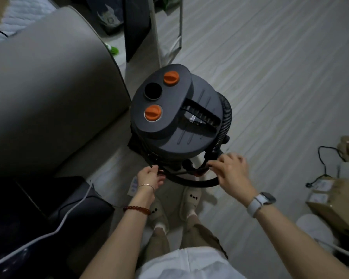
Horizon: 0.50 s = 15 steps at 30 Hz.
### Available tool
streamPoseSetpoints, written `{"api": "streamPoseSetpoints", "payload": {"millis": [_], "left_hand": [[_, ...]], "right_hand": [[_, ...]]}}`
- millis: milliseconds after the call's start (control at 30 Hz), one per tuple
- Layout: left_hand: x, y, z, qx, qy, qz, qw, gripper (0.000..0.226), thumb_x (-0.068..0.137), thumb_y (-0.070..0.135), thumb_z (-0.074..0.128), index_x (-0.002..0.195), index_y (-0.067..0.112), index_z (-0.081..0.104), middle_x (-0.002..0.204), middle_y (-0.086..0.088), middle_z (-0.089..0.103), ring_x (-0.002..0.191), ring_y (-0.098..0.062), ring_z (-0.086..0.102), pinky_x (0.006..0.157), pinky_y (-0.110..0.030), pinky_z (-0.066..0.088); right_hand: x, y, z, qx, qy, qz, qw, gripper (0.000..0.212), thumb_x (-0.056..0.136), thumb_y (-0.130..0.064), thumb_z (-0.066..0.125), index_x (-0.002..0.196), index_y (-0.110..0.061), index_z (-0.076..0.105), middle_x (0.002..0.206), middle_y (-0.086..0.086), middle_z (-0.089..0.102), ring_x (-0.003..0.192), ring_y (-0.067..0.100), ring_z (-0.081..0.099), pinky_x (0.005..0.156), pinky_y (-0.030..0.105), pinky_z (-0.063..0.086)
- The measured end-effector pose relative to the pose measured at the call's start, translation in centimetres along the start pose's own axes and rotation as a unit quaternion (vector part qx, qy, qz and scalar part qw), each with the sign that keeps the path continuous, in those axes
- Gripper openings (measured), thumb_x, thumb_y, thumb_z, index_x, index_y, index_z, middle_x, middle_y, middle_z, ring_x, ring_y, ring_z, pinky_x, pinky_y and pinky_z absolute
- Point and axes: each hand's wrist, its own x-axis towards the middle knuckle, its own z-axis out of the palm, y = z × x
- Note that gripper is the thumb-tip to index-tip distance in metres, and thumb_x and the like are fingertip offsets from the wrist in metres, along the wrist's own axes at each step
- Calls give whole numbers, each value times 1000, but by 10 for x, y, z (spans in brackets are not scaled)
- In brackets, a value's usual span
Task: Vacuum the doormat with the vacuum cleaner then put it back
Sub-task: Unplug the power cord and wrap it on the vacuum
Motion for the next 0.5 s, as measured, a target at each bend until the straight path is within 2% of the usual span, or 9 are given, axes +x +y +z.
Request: {"api": "streamPoseSetpoints", "payload": {"millis": [67, 133, 200, 267, 333, 367, 400, 433, 500], "left_hand": [[6, 2, 18, 13, -3, -7, 1000, 22, 97, 15, 44, 77, 10, 50, 70, -5, 55, 33, 0, 52, 32, -11, 38], [13, 4, 40, -10, 12, -25, 1000, 27, 97, 18, 46, 71, 12, 49, 68, -3, 55, 40, -3, 54, 35, -12, 40], [16, 5, 62, -49, 29, -39, 998, 29, 97, 21, 47, 69, 13, 50, 66, -1, 54, 48, -8, 52, 36, -13, 40], [15, 7, 83, -72, 37, -37, 996, 28, 95, 20, 51, 68, 14, 52, 64, -1, 53, 53, -9, 48, 37, -13, 40], [8, 9, 102, -61, 50, 10, 997, 25, 92, 21, 56, 69, 11, 55, 64, 0, 52, 56, -11, 48, 44, -14, 41], [4, 10, 110, -29, 77, 64, 995, 21, 90, 21, 58, 74, 8, 58, 68, -1, 53, 62, -13, 48, 52, -15, 41], [1, 10, 115, 32, 123, 137, 982, 16, 89, 20, 60, 83, 6, 60, 78, -3, 55, 72, -15, 49, 62, -15, 41], [-2, 11, 119, 119, 176, 220, 952, 17, 86, 19, 62, 95, 5, 61, 92, -7, 55, 84, -18, 49, 74, -18, 40], [2, 6, 121, 302, 225, 378, 846, 34, 81, 18, 67, 112, 9, 59, 113, -13, 53, 104, -27, 48, 89, -35, 40]], "right_hand": [[14, 23, -3, -38, 41, -2, 998, 13, 75, -17, 74, 85, -25, 71, 75, -1, 61, 77, 28, 54, 72, 32, 22], [34, 42, -8, -56, 70, -37, 995, 10, 75, -16, 74, 83, -22, 72, 78, 2, 63, 75, 28, 55, 68, 30, 28], [57, 57, -14, -58, 96, -67, 991, 9, 81, -15, 63, 85, -17, 71, 80, 6, 63, 70, 28, 56, 53, 25, 33], [79, 66, -17, -48, 107, -92, 989, 24, 85, -18, 47, 88, -14, 70, 83, 9, 63, 67, 27, 57, 44, 23, 34], [100, 72, -18, -43, 117, -121, 985, 17, 82, -12, 54, 90, -12, 69, 87, 11, 63, 68, 28, 59, 42, 25, 38], [109, 75, -18, -35, 116, -129, 984, 14, 79, -7, 62, 91, -11, 69, 88, 13, 63, 70, 30, 60, 43, 26, 39], [118, 78, -15, -28, 113, -134, 984, 16, 75, -4, 68, 91, -9, 68, 91, 14, 63, 73, 31, 61, 44, 26, 41], [124, 82, -13, -21, 101, -138, 985, 19, 73, -2, 71, 91, -8, 68, 93, 15, 64, 76, 32, 62, 47, 27, 42], [131, 94, -2, -8, 70, -154, 986, 20, 75, -2, 68, 94, -8, 68, 100, 18, 63, 84, 33, 63, 51, 29, 46]]}}
